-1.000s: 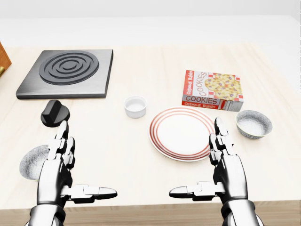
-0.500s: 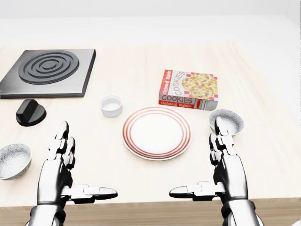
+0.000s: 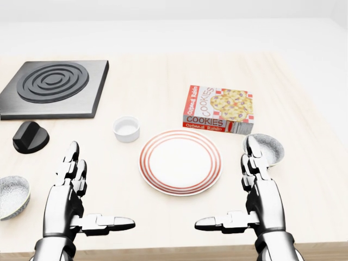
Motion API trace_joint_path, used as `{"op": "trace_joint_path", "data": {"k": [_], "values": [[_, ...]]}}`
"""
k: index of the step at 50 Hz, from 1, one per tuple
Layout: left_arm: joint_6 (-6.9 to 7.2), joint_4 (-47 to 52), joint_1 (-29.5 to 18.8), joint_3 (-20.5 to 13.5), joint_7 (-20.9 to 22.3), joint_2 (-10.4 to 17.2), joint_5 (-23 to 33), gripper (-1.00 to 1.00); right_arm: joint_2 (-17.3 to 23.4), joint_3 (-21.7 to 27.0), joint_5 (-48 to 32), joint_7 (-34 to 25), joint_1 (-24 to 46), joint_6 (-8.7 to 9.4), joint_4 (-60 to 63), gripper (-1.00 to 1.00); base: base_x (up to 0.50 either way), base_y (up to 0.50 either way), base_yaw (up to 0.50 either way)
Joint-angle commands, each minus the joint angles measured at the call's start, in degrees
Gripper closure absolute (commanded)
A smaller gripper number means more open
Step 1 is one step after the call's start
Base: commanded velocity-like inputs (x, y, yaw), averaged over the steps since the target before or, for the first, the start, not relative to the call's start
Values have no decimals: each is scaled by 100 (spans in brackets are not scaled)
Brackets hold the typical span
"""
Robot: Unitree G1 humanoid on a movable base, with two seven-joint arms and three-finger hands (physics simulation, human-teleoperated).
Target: Pick the akita bowl next to the plate and place it on the plate.
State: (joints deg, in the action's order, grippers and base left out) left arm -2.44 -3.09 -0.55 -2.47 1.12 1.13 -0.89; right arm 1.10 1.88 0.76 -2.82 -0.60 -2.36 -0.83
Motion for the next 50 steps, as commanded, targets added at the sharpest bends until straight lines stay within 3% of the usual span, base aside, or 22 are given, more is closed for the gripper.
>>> {"op": "trace_joint_path", "data": {"k": [1, 9, 15, 24, 35, 36, 39, 43, 50], "values": [[-10, -25, -13, 2, 1, 1, -13, -100, 3, -14, -64, -26, -16, -61, 10, -100, 42, 0, 0], [-44, -52, -6, 5, 6, -1, -11, -100, -5, -12, -71, -28, -21, -98, -3, -100, 44, 0, 0], [69, 72, 5, 12, 0, -4, -15, -100, -9, -8, -68, -19, -13, -86, -1, -100, 45, 0, 0], [73, 74, 5, 10, -3, -5, -15, -100, -12, -11, -63, -13, 5, -47, -1, -100, 44, 0, 0], [117, 148, 25, 11, -15, -8, -13, -100, -13, -25, -63, -6, -5, -36, 22, -100, 2, 0, 0], [57, 82, 12, 1, -9, -2, -14, -100, -11, -24, -62, -10, -4, -40, 21, -100, 0, 0, 0], [96, 144, 30, 12, -15, -7, -7, -100, -11, -24, -64, -9, -5, -26, 32, -100, 0, 0, 0], [29, 58, 4, 4, -13, -2, -3, -100, -14, -24, -62, -9, -13, -12, 54, -100, 0, 0, 0], [32, 111, 9, 0, -18, 6, 17, -100, -12, -25, -70, -16, -25, -24, 58, -100, 0, 0, 0]]}}
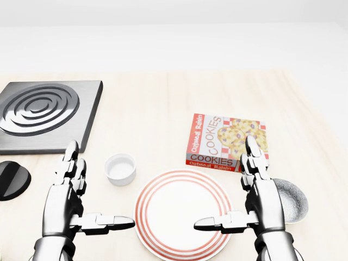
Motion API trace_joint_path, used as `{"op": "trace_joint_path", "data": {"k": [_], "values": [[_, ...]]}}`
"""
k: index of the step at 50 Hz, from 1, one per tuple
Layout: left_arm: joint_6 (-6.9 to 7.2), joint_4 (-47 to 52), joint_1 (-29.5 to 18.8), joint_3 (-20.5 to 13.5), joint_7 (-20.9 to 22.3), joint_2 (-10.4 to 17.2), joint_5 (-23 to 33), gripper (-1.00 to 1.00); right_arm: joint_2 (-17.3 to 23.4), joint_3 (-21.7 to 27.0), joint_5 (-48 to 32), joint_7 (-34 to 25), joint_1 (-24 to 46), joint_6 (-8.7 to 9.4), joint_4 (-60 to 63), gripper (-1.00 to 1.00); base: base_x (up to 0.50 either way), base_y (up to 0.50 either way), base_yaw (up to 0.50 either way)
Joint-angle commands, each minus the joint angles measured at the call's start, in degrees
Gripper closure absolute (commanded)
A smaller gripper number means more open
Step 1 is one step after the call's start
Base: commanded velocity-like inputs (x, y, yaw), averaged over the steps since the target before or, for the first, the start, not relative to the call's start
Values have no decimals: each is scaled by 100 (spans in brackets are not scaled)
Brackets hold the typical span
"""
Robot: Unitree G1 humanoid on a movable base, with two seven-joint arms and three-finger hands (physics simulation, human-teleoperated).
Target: Pick the akita bowl next to the plate and place it on the plate.
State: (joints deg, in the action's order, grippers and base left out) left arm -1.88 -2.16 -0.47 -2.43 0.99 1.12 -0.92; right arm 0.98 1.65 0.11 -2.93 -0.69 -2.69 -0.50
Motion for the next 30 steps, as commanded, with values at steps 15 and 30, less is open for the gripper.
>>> {"op": "trace_joint_path", "data": {"k": [15, 30], "values": [[121, 120, -305, -342, -128, 174, -105, -100, 2, 5, -6, -16, -12, -50, -44, -100, 0, 0, 0], [249, -139, -814, -855, -320, 567, -506, -100, -2, -2, -10, -6, -14, -54, -55, -100, 0, 0, 0]]}}
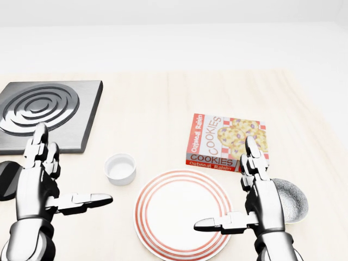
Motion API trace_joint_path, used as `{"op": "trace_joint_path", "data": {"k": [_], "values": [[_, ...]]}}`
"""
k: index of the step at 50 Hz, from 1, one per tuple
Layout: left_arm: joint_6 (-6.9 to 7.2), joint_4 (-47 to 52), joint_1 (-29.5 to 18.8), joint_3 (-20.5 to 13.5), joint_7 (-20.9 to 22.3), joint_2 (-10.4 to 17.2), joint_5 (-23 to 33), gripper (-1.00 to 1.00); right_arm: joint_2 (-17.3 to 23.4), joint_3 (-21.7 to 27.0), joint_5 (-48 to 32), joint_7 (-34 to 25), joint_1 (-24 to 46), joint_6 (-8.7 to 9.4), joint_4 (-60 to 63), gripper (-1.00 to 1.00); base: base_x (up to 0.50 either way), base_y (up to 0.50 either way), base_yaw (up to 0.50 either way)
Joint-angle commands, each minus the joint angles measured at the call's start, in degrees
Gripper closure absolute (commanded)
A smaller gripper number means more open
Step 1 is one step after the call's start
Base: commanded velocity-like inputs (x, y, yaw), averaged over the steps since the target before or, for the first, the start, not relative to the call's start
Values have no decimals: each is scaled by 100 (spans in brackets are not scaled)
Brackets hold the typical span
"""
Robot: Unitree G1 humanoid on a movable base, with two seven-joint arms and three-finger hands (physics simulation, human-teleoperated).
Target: Pick the akita bowl next to the plate and place it on the plate.
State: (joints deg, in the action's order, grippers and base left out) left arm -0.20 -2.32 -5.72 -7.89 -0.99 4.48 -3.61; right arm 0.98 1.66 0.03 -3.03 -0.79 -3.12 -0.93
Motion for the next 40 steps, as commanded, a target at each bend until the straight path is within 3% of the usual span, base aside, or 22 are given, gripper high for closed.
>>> {"op": "trace_joint_path", "data": {"k": [1, 4, 5, 17, 21, 25, 28, 30, 35, 36, 40], "values": [[134, -76, -290, -318, -133, 243, -260, -100, -1, -3, -2, 3, -7, -18, -18, -100, 0, 0, 0], [190, -9, -290, -333, -162, 258, -278, -100, 0, -2, -1, 1, -3, -31, -35, -100, 0, 0, 0], [106, -115, -310, -353, -149, 270, -290, -100, 0, -4, -6, 1, -7, -34, -34, -100, 0, 0, 0], [270, -56, -417, -536, -237, 427, -446, -100, -3, -10, -16, 8, -3, -33, -42, -100, 0, 0, 0], [158, -263, -502, -625, -265, 513, -497, -100, 0, -3, -15, 8, 20, -51, -85, -100, 0, 0, 0], [178, -291, -540, -708, -299, 605, -561, -100, 0, -4, -19, 14, 24, -36, -75, -100, 0, 0, 0], [101, -405, -576, -720, -301, 632, -568, -100, 1, -5, -22, 18, 27, -25, -68, -100, 0, 0, 0], [147, -347, -570, -719, -318, 643, -574, -100, 0, -7, -23, 20, 22, 8, -33, -100, 0, 0, 0], [79, -477, -604, -775, -340, 700, -605, -100, 2, -4, -23, 18, 20, -9, -49, -100, 0, 0, 0], [-8, -572, -623, -784, -335, 718, -596, -100, 3, -3, -24, 18, 20, -18, -58, -100, 0, 0, 0], [-26, -605, -631, -793, -336, 738, -614, -100, 3, -1, -22, 17, 18, -9, -50, -100, 0, 0, 0]]}}
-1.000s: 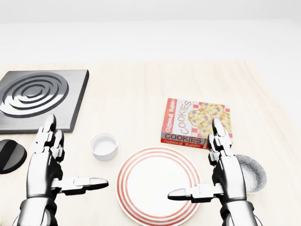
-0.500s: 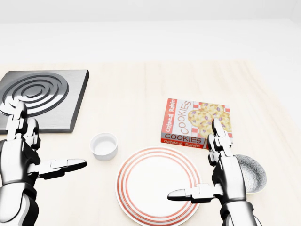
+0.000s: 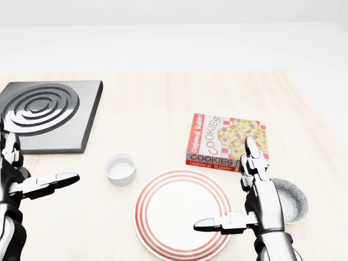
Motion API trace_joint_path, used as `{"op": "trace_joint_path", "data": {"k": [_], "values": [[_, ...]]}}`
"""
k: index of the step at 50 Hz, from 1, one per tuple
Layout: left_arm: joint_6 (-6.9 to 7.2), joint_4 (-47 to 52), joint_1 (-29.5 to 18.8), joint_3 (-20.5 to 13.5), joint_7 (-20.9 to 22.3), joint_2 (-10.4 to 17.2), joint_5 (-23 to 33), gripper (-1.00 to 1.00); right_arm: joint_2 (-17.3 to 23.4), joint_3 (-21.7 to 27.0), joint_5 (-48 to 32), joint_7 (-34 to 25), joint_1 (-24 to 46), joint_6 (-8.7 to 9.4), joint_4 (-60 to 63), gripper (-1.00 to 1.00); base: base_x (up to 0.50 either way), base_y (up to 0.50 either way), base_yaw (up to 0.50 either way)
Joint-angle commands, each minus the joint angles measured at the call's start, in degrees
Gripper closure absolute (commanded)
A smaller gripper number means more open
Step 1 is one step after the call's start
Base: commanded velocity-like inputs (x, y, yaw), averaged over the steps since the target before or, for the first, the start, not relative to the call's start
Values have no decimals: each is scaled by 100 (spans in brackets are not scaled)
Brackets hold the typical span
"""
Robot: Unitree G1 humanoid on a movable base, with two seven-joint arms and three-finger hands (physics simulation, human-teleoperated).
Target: Pick the akita bowl next to the plate and place it on the plate.
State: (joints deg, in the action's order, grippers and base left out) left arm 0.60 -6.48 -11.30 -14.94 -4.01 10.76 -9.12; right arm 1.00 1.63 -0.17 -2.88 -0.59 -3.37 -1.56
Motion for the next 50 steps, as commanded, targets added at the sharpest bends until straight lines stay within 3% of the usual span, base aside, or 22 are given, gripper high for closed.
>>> {"op": "trace_joint_path", "data": {"k": [1, 3, 5, 12, 13, 20, 21, 25, 26, 28, 29, 32, 33, 38, 42, 45, 50], "values": [[-106, -189, -73, -86, -35, 111, -64, -100, 1, 1, -3, 2, -5, 22, 21, -100, 0, 0, 0], [-28, -75, -27, -59, -73, 86, -51, -100, 1, 0, -7, 3, -9, 7, 14, -100, 0, 0, 0], [-164, -245, -47, -63, -49, 83, -43, -100, -1, 0, -8, 6, -10, 10, 17, -100, 0, 0, 0], [-113, -165, -20, -52, -62, 80, -47, -100, -4, 18, 9, 35, 23, 47, -7, -100, 0, 0, 0], [-244, -298, -9, -67, -18, 73, -68, -100, -7, 25, -2, 58, -39, -10, 14, -100, 0, 0, 0], [-162, -192, 32, -69, -33, 73, -106, -100, -33, -17, -4, 76, -161, 61, 216, -100, 0, 0, 0], [-173, -209, 39, -83, -29, 71, -120, -100, -42, 3, 72, 87, -247, 336, 620, -100, 0, 0, 0], [-174, -211, 39, -83, -30, 72, -122, -100, -41, 2, 78, 89, -255, 358, 652, -100, 0, 0, 0], [-121, -152, 64, -87, -31, 59, -153, -100, 3, 72, 134, 127, -354, 837, 1499, -100, 0, 0, 0], [-116, -147, 67, -87, -31, 58, -155, -100, -1, 82, 131, 122, -360, 837, 1561, -100, 0, 0, 0], [-122, -167, 67, -97, -13, 59, -179, -100, 68, 282, 273, 148, -383, 837, 2416, -100, 0, 0, 0], [-29, -42, 94, -88, -36, 50, -170, -100, 76, 476, 296, 116, -458, 837, 2995, -100, 0, 0, 0], [-77, -110, 85, -102, -23, 53, -173, -100, 106, 542, 257, 77, -565, 837, 3346, -100, 0, 0, 0], [-43, -54, 108, -101, -31, 49, -175, -100, 55, 718, 207, -104, -735, 837, 4155, -100, 0, 0, 0], [-19, -56, 99, -114, -29, 53, -190, -100, 146, 745, -223, -362, -857, 837, 4791, -100, 0, 0, 0], [27, -29, 93, -118, -37, 57, -211, -100, 307, 507, -1180, -481, -946, 837, 4926, -100, 0, 0, 0], [-14, -106, 67, -120, -26, 62, -224, -100, 286, 727, -1809, -1014, -906, 837, 5740, -100, 0, 0, 0]]}}
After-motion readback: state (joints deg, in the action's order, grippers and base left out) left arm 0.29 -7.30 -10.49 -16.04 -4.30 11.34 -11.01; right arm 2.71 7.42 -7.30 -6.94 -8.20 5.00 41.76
